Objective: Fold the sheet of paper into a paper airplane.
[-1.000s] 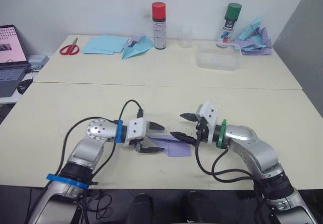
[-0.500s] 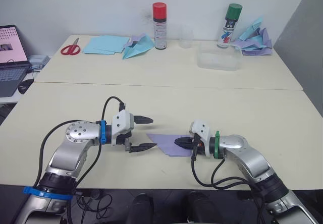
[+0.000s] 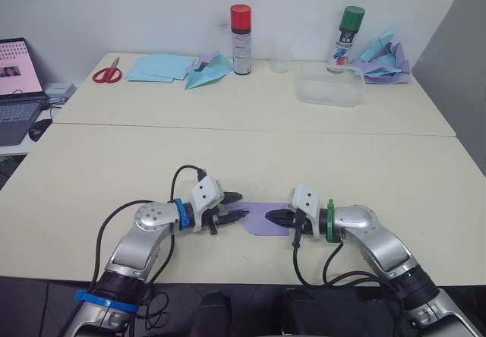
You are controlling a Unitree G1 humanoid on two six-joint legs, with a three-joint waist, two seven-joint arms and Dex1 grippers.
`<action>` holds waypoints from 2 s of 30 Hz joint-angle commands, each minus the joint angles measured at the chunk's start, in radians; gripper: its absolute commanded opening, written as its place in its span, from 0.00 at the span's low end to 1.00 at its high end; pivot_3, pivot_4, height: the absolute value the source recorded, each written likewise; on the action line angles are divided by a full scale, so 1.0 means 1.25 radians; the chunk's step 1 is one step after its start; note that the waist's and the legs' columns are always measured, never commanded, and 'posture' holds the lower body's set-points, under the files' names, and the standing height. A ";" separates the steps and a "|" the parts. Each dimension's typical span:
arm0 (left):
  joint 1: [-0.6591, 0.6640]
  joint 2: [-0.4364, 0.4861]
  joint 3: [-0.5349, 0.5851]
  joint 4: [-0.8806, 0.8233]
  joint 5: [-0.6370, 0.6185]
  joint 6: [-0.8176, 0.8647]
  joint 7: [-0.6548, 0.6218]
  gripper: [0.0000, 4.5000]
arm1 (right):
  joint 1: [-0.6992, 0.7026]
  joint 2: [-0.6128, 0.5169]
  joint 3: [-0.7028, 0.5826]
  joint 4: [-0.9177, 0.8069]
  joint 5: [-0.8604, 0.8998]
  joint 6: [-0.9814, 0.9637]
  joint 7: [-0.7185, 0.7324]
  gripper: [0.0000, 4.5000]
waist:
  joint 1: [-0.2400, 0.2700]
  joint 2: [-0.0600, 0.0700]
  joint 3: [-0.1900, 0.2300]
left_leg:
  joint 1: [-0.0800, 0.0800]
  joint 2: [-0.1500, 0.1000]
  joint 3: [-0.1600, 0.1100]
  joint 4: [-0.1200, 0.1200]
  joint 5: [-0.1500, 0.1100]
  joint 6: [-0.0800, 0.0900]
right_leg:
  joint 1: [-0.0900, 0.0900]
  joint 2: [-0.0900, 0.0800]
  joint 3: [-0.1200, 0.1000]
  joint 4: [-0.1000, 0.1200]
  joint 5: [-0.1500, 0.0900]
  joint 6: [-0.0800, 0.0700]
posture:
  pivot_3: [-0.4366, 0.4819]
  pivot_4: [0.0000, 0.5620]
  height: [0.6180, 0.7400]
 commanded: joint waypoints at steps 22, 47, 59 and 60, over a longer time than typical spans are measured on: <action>-0.040 0.010 -0.050 0.171 0.029 0.024 -0.070 0.00 | 0.034 -0.115 -0.079 -0.060 0.001 -0.265 0.134 0.61 | 0.000 0.007 -0.008 | 0.009 -0.001 0.002 -0.002 0.000 0.000 | 0.009 0.000 0.000 -0.003 0.000 0.000 | 0.48 0.27 1.00; -0.070 -0.003 -0.071 0.178 0.052 0.015 -0.076 0.00 | -0.072 0.070 -0.014 0.178 -0.067 -0.381 0.124 0.48 | 0.003 0.008 -0.009 | 0.013 0.000 0.001 -0.003 0.000 0.000 | 0.015 -0.005 0.001 -0.008 -0.001 -0.001 | 0.48 0.27 1.00; -0.076 0.027 -0.077 0.207 0.069 -0.004 -0.091 0.00 | -0.091 0.103 -0.057 0.180 -0.065 -0.281 0.050 0.00 | 0.001 0.009 -0.009 | 0.013 0.000 0.001 -0.005 0.000 0.000 | 0.015 -0.005 0.001 -0.008 -0.001 -0.001 | 0.48 0.27 1.00; -0.075 0.030 -0.078 0.208 0.072 -0.004 -0.092 0.00 | -0.098 0.105 -0.054 0.189 -0.080 -0.269 0.033 0.00 | 0.001 0.009 -0.009 | 0.013 0.000 0.001 -0.005 0.000 0.000 | 0.015 -0.005 0.001 -0.008 -0.001 -0.001 | 0.48 0.27 1.00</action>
